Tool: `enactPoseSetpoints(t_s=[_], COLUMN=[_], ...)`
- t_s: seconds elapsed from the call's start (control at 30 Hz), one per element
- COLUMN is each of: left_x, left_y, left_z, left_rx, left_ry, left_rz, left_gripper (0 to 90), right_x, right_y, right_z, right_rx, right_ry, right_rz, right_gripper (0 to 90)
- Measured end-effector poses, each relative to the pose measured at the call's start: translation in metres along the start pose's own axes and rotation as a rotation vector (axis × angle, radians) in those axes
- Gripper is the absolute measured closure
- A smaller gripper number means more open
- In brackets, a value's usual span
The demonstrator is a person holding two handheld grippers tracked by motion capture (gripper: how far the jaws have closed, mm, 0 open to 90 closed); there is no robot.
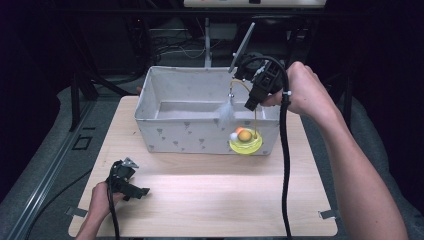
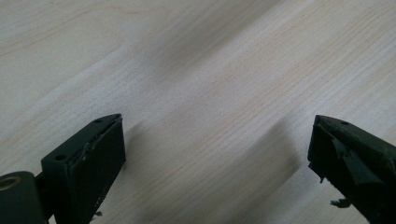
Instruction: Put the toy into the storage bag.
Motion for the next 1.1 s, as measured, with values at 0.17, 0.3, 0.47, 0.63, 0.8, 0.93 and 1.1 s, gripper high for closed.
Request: enactPoseSetpoints(t_s=[0.17,0.3,0.47,0.63,0.8,0.93,1.1], left_x=[-0.001,-0.001,-0.001,0.0,-0.001,0.0,0.0], left_y=[0.0,0.0,0.0,0.0,0.0,0.0,0.0], left_z=[-0.001,-0.001,-0.001,-0.001,-0.001,-0.001,-0.001], left_rx=[-0.001,0.001,0.002,0.0,-0.001,-0.001,-0.002], left_ry=[-0.006,-0.002,-0.002,-0.002,-0.001,-0.004,-0.003], left_rz=[-0.001,0.0,0.0,0.001,0.003,0.002,0.002], left_gripper=[4.2,4.2,4.2,4.2,4.2,4.2,4.2], right_x=[-0.009,-0.014,-0.022,-0.029,-0.034,-0.037,-0.038], right_y=[0.004,0.007,0.011,0.016,0.02,0.023,0.026], right_z=[0.004,0.006,0.009,0.013,0.021,0.028,0.039], right_rx=[-0.003,0.003,-0.007,0.005,0.023,0.04,0.07], right_ry=[-0.019,-0.025,-0.04,-0.053,-0.064,-0.067,-0.077], right_rz=[-0.004,0.002,0.002,0.013,0.02,0.027,0.034], right_gripper=[88.2,88.2,88.2,88.3,88.4,88.4,88.4])
Point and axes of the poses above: each handheld gripper's, and its own axes: x roughly forward along the jaws, y roughly out of its top, z roughly to its right, the point moved 5 cm from there along x, roughly forward along the jaws, and after that the axes turned 4 degrees about x, right-handed, at the moved point
